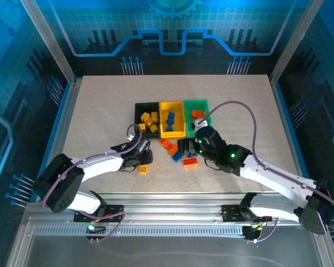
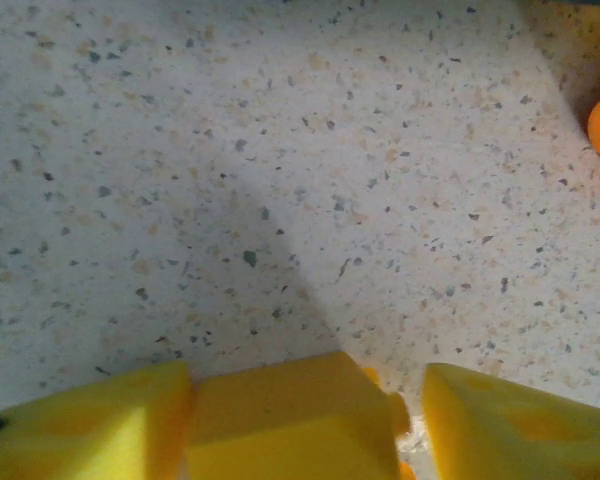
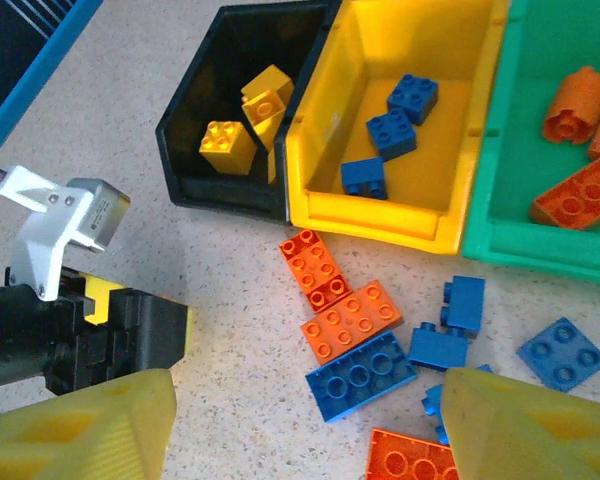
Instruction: Sort the legos into containers by color
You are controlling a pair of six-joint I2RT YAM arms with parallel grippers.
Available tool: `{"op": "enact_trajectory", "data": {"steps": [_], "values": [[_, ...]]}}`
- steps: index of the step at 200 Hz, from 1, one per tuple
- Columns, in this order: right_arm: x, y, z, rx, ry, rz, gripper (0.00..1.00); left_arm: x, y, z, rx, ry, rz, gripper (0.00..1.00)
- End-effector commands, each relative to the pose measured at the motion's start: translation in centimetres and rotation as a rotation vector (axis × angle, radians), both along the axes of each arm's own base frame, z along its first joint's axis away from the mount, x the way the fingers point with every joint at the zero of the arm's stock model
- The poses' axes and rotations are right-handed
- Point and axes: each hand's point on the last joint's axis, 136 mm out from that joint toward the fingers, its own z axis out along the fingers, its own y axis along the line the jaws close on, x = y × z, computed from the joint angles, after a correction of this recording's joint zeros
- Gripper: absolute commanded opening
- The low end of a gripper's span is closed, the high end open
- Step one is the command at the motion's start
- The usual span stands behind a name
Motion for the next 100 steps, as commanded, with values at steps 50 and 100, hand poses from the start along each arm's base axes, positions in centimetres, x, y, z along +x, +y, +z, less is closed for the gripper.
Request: {"op": "enact_trajectory", "data": {"steps": [50,100], "values": [[-0.3,-2.4,-1.1,-0.021,-0.002,-0.087,0.73,-0.3,-0.4,4.0,-0.088,-0.07,-0.017,0.34],[-0.4,-2.9,-2.2,-0.012,0.021,-0.115,0.74,4.5,-0.4,12.1,-0.118,-0.231,0.028,0.34]]}}
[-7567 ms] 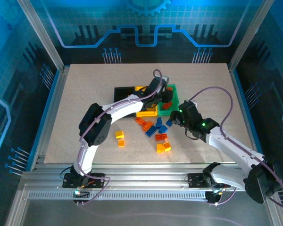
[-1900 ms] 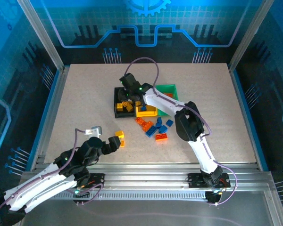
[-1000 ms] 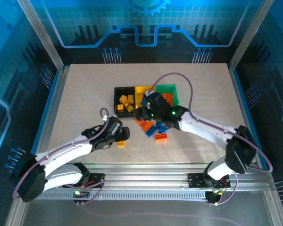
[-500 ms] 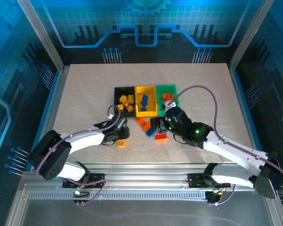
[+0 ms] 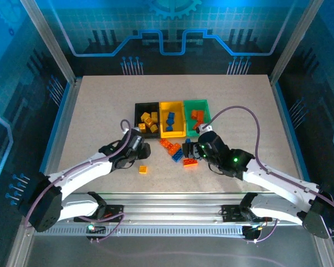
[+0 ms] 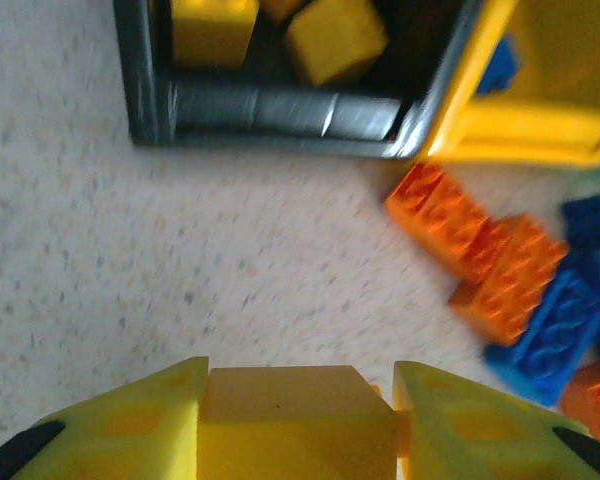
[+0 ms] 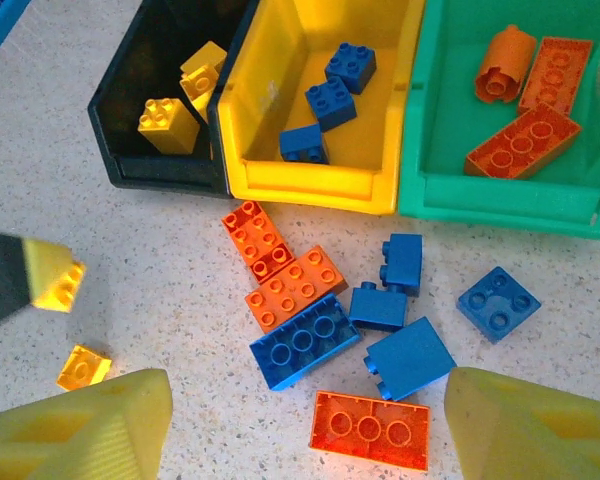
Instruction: Sort the legos into containers by color
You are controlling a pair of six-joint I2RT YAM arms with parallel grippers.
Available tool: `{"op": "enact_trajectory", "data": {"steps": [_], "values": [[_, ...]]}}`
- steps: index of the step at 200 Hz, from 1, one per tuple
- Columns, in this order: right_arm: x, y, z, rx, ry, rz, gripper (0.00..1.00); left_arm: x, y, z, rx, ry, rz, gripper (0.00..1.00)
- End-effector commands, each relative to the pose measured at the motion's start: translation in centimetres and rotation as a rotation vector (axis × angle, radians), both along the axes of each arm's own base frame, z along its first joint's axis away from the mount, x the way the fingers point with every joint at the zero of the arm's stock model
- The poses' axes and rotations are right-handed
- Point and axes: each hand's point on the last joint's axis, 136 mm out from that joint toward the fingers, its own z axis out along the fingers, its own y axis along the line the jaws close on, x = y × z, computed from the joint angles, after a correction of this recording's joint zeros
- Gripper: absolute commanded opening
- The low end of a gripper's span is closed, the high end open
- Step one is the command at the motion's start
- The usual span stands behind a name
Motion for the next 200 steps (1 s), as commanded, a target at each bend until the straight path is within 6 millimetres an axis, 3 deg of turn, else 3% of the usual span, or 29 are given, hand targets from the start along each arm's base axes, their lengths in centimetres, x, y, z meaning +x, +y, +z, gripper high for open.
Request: {"op": "enact_trajectory", "data": {"steps": [1,26,54,95,144,178,194,200], "values": [[0.4,-0.9,0.0,0.018,-0.011,-0.06,0.74,3.2,0.4,3.6,0.001,-0.065,0.039,0.34],[0.1,-1.0,-0.4,0.016,0.004,-0.061,0.74,7.8,0.4,4.6,0.033,-0.09,0.081,0.34],[0.0,-1.4,-0.7,0.016,0.014,-0.076,0.74,12.6,1.0,4.1,0.069,-0.081,0.131,0.33],[-0.7,-1.9,-1.6,0.008,0.043,-0.079,0.76,16.6,0.9,3.0,0.088,-0.056,0.157,0.37],[-1.7,-2.1,-4.4,-0.008,0.135,-0.085,0.83,18.0,0.4,2.3,0.067,-0.021,0.154,0.56],[-2.2,-2.2,-6.9,-0.068,0.21,-0.091,0.86,17.3,-0.5,4.8,-0.009,-0.06,0.128,0.79],[-2.2,-1.9,-8.0,-0.087,0.247,-0.093,0.88,16.3,-1.2,6.5,-0.061,-0.083,0.102,0.98],[-2.1,-1.7,-8.3,-0.09,0.258,-0.09,0.89,15.8,-1.6,7.1,-0.08,-0.094,0.089,0.99]]}}
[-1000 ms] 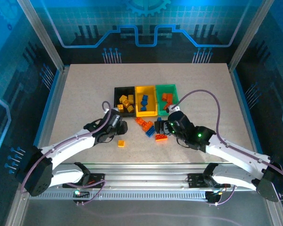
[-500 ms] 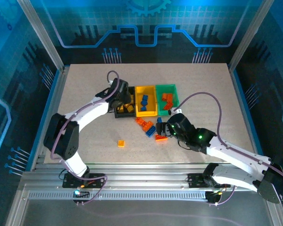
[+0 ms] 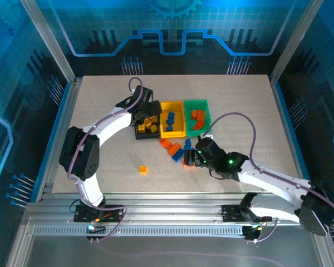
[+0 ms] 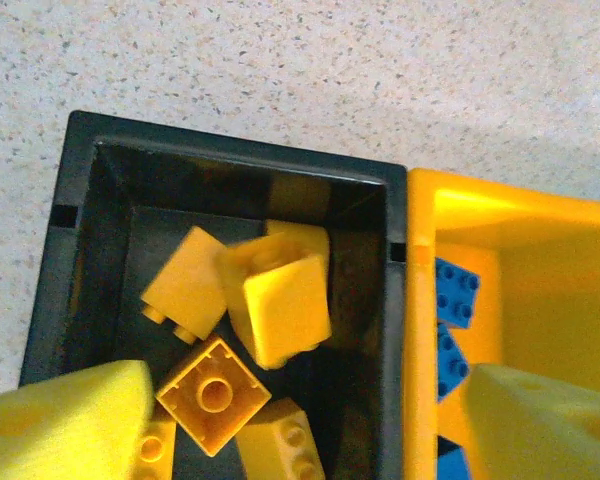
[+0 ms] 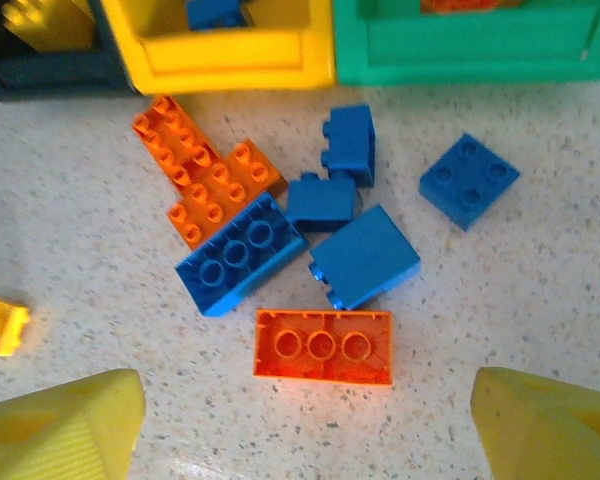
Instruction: Sort the legos into containers by color
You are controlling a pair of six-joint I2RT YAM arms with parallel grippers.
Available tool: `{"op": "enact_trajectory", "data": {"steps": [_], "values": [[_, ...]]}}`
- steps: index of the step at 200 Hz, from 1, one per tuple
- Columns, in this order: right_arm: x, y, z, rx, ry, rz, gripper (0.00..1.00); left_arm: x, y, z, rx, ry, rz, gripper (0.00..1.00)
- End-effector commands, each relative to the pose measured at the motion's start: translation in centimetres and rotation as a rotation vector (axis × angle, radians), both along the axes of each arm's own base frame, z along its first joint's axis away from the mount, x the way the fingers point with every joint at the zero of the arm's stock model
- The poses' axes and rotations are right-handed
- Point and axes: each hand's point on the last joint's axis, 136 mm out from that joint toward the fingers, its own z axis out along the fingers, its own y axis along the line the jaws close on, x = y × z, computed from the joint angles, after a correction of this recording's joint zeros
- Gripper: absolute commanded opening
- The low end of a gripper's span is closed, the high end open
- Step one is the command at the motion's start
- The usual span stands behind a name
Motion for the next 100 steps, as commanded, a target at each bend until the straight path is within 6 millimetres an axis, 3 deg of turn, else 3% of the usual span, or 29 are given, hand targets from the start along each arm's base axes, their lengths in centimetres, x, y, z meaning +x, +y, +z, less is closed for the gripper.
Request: {"op": "enact_trajectory", "data": {"steps": [1,5,12,34,57,100], "values": [[-0.3,-0.2,-2.0,-0.028,0.07,-0.025,0.89,-1.6,-1.4,4.5,-0.099,-0.073,-0.053,0.99],[-0.2,0.0,-2.2,-0.032,0.077,-0.022,0.89,-2.0,-1.7,5.0,-0.109,-0.083,-0.065,0.99],[-0.1,0.3,-2.6,-0.039,0.091,-0.019,1.0,-2.8,-2.2,5.6,-0.124,-0.095,-0.082,0.99],[0.3,0.9,-4.2,-0.083,0.13,-0.008,1.0,-6.1,-4.0,7.9,-0.159,-0.149,-0.147,0.99],[0.5,1.2,-6.0,-0.134,0.167,-0.003,1.0,-10.2,-5.3,8.6,-0.194,-0.18,-0.205,0.99],[1.1,1.7,-8.0,-0.196,0.182,0.01,0.98,-16.8,-5.5,6.4,-0.246,-0.149,-0.247,0.99]]}}
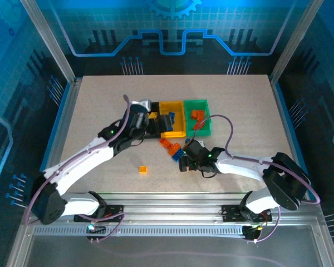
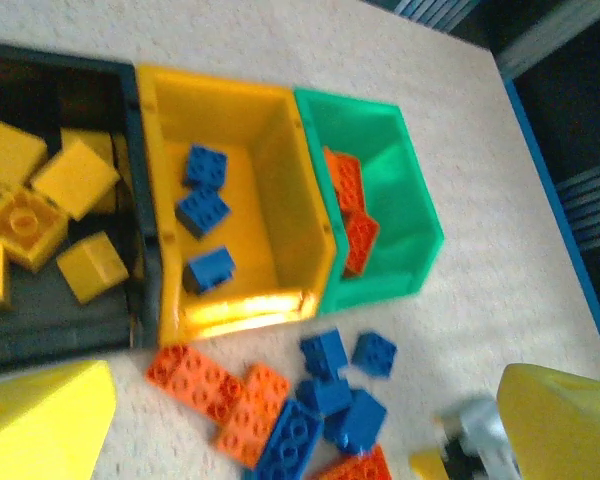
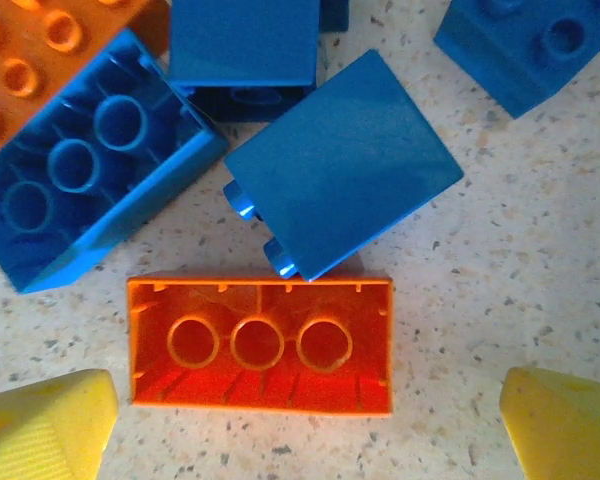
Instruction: Sort the legos into containers by color
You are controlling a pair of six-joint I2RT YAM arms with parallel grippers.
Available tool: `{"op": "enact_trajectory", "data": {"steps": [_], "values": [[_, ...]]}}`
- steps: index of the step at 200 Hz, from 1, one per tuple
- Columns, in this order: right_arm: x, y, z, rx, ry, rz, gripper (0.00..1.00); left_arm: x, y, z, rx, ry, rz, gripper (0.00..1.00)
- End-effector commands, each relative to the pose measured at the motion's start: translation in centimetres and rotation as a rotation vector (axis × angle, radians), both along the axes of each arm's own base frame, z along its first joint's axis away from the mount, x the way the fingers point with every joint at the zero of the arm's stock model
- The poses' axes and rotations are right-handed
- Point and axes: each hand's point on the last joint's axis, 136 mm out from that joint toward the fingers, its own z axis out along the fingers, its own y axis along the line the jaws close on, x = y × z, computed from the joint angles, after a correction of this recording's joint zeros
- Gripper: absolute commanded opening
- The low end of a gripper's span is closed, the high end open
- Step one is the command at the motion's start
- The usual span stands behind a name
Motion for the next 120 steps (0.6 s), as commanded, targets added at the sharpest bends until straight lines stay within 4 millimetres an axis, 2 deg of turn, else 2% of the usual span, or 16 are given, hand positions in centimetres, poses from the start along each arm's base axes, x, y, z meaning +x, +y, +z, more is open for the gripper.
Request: {"op": "enact_trajectory", "data": {"steps": [1,23,55,94,120], "values": [[1.2,1.1,0.4,0.002,-0.036,0.009,0.97,-2.7,0.5,-1.8,-0.026,0.043,0.008,0.99],[1.4,1.3,0.2,-0.032,-0.046,0.025,0.95,-5.0,1.8,-3.8,-0.04,0.083,0.03,0.99],[1.7,1.6,-0.2,-0.049,-0.044,0.037,0.89,-7.2,4.6,-6.7,-0.024,0.121,0.097,0.99],[1.8,1.9,-0.5,-0.047,-0.043,0.048,0.79,-8.8,6.8,-10.1,0.011,0.178,0.154,0.99],[1.6,2.0,-0.1,-0.024,-0.045,0.052,0.71,-9.4,7.5,-11.4,0.031,0.206,0.178,0.99]]}}
